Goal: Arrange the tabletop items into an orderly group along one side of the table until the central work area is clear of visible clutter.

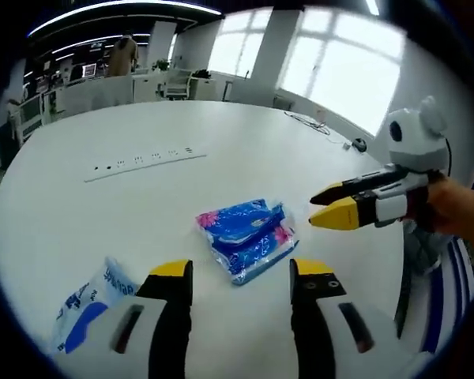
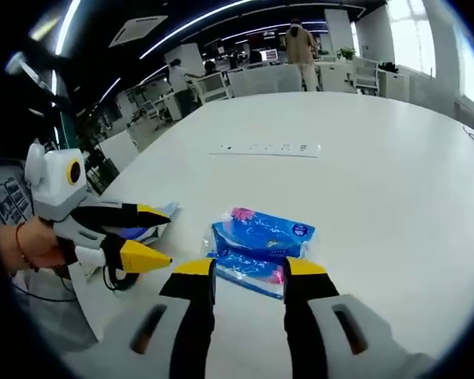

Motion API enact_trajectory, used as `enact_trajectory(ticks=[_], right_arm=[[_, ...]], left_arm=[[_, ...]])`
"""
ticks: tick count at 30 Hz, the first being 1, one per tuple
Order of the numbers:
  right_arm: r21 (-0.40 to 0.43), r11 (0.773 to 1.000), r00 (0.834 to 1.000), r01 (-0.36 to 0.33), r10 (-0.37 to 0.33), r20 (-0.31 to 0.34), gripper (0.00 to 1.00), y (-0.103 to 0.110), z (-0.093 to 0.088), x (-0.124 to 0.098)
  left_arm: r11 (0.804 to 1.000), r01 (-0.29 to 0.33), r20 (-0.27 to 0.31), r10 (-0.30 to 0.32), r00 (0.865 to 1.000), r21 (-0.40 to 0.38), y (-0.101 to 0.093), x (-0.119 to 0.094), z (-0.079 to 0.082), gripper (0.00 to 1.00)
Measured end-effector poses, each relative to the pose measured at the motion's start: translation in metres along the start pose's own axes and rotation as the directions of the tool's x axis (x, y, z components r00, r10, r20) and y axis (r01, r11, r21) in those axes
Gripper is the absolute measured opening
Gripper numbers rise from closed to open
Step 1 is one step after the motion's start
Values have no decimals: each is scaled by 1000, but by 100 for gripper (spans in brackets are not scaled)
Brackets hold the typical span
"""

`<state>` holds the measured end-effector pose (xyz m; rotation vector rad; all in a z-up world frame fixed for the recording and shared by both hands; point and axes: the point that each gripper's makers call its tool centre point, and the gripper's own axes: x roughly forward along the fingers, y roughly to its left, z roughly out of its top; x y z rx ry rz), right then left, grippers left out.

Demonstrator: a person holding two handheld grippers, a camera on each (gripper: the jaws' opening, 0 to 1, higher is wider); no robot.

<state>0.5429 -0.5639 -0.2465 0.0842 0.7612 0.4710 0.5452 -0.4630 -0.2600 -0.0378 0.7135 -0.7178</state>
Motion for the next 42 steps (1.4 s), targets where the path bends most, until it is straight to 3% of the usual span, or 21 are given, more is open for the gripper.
enact_trajectory(ticks=[22, 42], right_arm=[[-11, 999, 997, -48, 49, 55, 33, 51, 10, -15], [-38, 995, 992, -92, 95, 82, 31, 112, 22, -12]], left_arm=[[997, -72, 89, 75, 993, -39, 33, -81, 16, 52], [979, -176, 121, 188, 975, -106, 84, -159, 1, 51]])
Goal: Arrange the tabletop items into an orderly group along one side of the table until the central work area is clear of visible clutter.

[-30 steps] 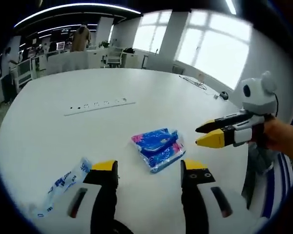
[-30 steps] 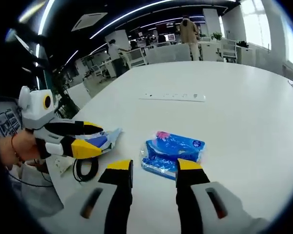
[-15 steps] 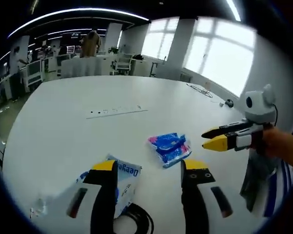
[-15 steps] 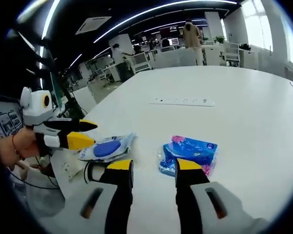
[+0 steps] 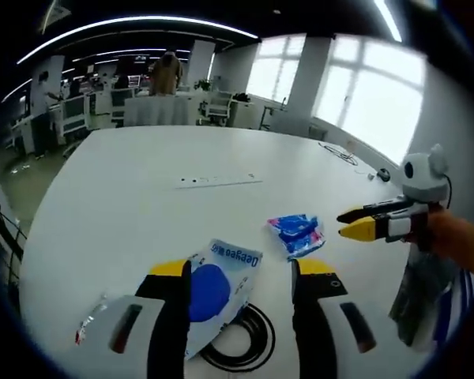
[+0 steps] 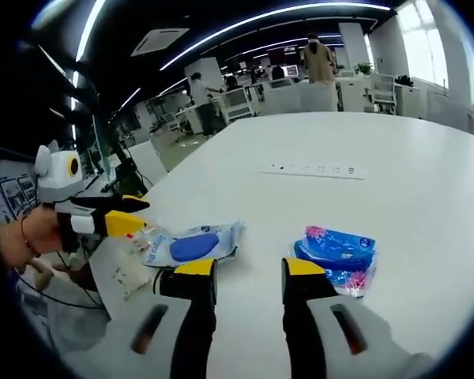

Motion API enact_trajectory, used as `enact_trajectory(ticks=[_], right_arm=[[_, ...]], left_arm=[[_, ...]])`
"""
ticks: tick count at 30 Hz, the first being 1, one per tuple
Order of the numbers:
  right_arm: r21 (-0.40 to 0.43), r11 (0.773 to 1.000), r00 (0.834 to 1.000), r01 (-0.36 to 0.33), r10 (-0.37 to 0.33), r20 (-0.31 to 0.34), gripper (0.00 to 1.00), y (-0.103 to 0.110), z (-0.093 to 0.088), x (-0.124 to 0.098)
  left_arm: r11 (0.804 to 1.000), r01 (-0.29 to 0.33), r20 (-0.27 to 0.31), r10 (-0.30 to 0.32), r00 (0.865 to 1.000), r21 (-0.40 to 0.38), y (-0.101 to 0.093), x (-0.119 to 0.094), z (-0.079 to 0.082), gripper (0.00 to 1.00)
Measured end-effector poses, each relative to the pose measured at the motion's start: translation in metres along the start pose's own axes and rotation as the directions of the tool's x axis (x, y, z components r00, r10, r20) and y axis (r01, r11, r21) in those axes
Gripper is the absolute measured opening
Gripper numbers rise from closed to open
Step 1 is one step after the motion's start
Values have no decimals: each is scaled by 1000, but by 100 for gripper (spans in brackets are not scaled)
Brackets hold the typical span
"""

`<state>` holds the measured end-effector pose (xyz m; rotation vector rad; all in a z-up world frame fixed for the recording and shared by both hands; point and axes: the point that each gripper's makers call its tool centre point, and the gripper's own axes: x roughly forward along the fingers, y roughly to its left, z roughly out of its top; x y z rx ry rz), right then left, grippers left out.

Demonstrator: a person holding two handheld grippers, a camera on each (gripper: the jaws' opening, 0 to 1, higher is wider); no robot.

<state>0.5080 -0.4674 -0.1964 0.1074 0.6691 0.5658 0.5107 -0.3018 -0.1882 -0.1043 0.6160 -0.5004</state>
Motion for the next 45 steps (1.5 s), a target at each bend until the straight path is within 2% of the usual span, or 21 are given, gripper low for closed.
enact_trajectory(ticks=[6, 12, 20, 33, 45], right_arm=[[-5, 1000, 1000, -9, 9, -4, 30, 11, -1, 3], [-7, 1000, 1000, -21, 21, -13, 29, 20, -3, 9], [-18, 999, 999, -43, 43, -27, 29, 29, -2, 21], [-30, 997, 996, -73, 71, -63, 28, 32, -3, 48], [-31, 996, 992, -81, 77, -102, 27, 28, -8, 75]], left_arm=[[999, -33, 2, 34, 999, -28, 19, -16, -7, 51], [996, -72, -13, 71, 997, -61, 39, -29, -23, 50], [989, -113, -36, 110, 993, -97, 59, -38, -40, 50], [979, -155, -102, 142, 985, -135, 79, -35, -64, 49], [970, -160, -164, 130, 978, -185, 87, -23, -81, 46]])
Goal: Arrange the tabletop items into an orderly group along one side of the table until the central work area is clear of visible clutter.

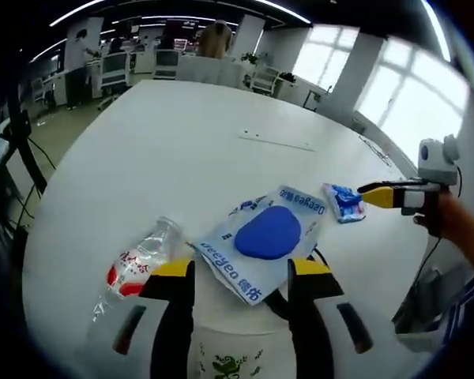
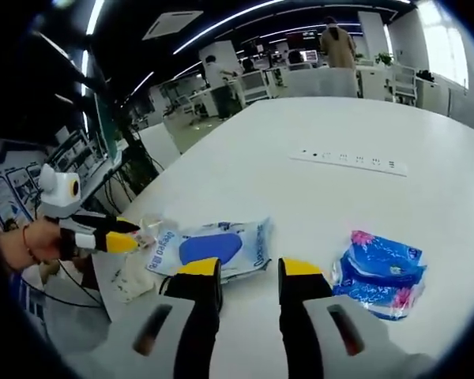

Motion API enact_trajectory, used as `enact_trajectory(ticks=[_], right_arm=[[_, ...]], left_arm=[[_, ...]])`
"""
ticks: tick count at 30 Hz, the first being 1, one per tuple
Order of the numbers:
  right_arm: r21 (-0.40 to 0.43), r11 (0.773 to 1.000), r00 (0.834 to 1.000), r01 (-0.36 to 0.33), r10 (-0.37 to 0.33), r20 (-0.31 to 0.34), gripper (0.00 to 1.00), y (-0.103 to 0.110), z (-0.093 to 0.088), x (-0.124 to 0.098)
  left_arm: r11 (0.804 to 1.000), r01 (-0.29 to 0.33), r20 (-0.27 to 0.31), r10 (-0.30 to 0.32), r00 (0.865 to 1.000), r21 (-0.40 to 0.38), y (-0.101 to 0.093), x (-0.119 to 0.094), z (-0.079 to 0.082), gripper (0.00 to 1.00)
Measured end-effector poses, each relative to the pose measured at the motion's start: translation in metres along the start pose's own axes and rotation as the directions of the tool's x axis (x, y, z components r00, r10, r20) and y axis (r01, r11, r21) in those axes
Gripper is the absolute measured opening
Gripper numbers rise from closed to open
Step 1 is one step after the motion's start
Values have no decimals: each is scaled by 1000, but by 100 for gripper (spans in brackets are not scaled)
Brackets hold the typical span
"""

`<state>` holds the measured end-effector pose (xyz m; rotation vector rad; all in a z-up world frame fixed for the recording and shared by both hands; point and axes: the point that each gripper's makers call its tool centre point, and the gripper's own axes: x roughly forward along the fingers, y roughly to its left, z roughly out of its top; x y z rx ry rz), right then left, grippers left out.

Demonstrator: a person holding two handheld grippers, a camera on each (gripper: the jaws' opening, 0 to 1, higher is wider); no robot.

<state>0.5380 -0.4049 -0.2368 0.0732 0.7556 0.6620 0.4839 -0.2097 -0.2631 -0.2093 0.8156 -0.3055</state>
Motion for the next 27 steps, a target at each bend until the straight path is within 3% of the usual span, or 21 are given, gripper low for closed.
enact_trajectory(ticks=[17, 27], right_arm=[[-2, 1000, 998, -8, 8, -59, 26, -8, -9, 35], [18, 1000, 997, -3, 5, -81, 24, -12, -17, 48]], left_arm=[[998, -4, -78, -1, 997, -63, 13, 24, -13, 39], [995, -18, -158, 2, 987, -99, 17, 39, -25, 35]])
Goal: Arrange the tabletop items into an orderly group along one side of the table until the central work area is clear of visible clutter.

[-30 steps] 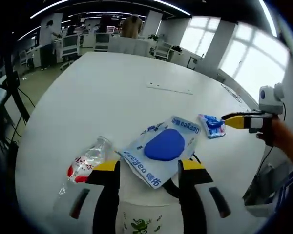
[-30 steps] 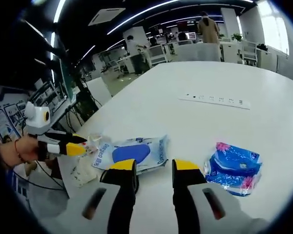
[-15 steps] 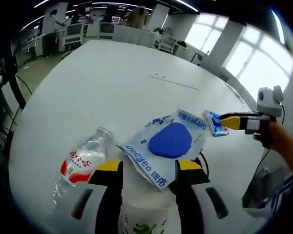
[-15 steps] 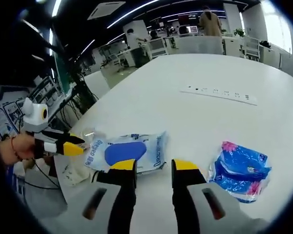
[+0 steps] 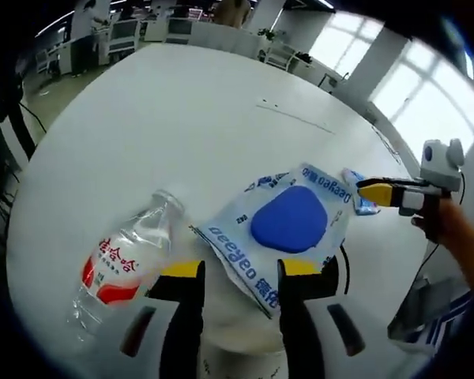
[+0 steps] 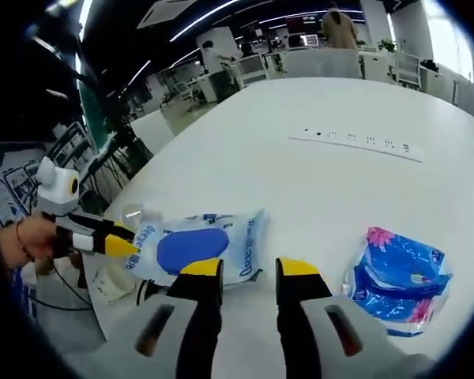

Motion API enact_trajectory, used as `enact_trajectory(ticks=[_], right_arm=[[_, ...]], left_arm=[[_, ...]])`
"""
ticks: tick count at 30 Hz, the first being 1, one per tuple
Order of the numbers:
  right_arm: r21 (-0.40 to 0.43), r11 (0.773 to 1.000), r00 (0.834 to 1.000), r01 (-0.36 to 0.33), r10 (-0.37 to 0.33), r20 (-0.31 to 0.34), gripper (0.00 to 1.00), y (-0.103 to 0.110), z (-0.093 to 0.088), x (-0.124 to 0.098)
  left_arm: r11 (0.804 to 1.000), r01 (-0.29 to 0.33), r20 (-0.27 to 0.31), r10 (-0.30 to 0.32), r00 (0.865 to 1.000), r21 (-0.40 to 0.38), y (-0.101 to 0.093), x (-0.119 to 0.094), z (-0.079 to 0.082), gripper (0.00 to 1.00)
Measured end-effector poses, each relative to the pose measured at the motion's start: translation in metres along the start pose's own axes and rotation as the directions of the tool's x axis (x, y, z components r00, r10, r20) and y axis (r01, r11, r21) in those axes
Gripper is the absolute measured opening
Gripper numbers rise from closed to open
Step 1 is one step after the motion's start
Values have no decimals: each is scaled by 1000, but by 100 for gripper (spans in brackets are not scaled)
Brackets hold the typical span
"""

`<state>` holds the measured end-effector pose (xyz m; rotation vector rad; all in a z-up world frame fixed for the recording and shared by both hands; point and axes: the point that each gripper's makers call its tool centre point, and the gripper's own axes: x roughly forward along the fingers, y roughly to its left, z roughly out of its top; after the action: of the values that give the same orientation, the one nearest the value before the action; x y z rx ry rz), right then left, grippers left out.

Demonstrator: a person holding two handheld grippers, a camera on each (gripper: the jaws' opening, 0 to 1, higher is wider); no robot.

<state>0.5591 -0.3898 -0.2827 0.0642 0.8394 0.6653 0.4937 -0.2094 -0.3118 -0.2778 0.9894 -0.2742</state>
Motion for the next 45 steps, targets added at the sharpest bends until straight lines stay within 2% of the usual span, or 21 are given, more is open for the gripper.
enact_trajectory(ticks=[5, 11, 15, 19, 22, 32, 39, 45], right_arm=[[15, 1000, 1000, 2, -1, -8, 23, -2, -3, 5], [32, 999, 1000, -8, 9, -23, 14, 1, -7, 9], [39, 999, 1000, -4, 5, -29, 4, 0, -9, 11], [46, 999, 999, -8, 10, -31, 2, 0, -9, 11], [53, 999, 1000, -12, 14, -28, 1, 0, -8, 11], [44, 999, 1000, -18, 18, 4, 0, 4, -1, -2], [46, 999, 999, -17, 15, 42, 0, 5, 6, -15], [53, 999, 997, -7, 3, 83, 0, 7, 10, -29]], left_arm=[[1000, 1, -16, -1, 1000, -16, 2, 6, -2, 32], [1000, -3, -47, 3, 999, -9, 4, 12, -6, 29], [1000, 9, -52, -10, 999, -19, 3, 13, -7, 20], [1000, 12, -50, -12, 999, -2, 2, 13, -5, 12], [1000, 10, -37, -10, 999, 3, 5, 12, -3, 6], [999, 25, 9, -26, 1000, 44, -2, 6, 8, 1], [997, 37, 51, -40, 998, 63, -10, -2, 23, 0], [995, 45, 99, -54, 994, 94, -19, -9, 42, 0]])
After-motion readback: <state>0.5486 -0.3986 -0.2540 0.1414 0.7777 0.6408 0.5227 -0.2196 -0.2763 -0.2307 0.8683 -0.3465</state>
